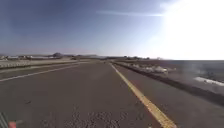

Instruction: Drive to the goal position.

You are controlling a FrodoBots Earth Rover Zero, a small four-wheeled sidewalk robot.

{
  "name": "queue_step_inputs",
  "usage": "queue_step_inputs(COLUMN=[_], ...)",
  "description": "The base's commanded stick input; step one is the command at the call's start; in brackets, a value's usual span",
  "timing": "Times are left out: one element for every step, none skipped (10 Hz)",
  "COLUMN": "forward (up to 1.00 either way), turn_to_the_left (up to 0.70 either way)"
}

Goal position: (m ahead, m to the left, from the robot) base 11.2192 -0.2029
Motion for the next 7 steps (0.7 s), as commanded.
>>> queue_step_inputs(forward=[0.70, 0.70, 0.70, 0.70, 0.70, 0.70, 0.70], turn_to_the_left=[0.00, 0.00, 0.00, 0.00, 0.00, 0.00, 0.00])
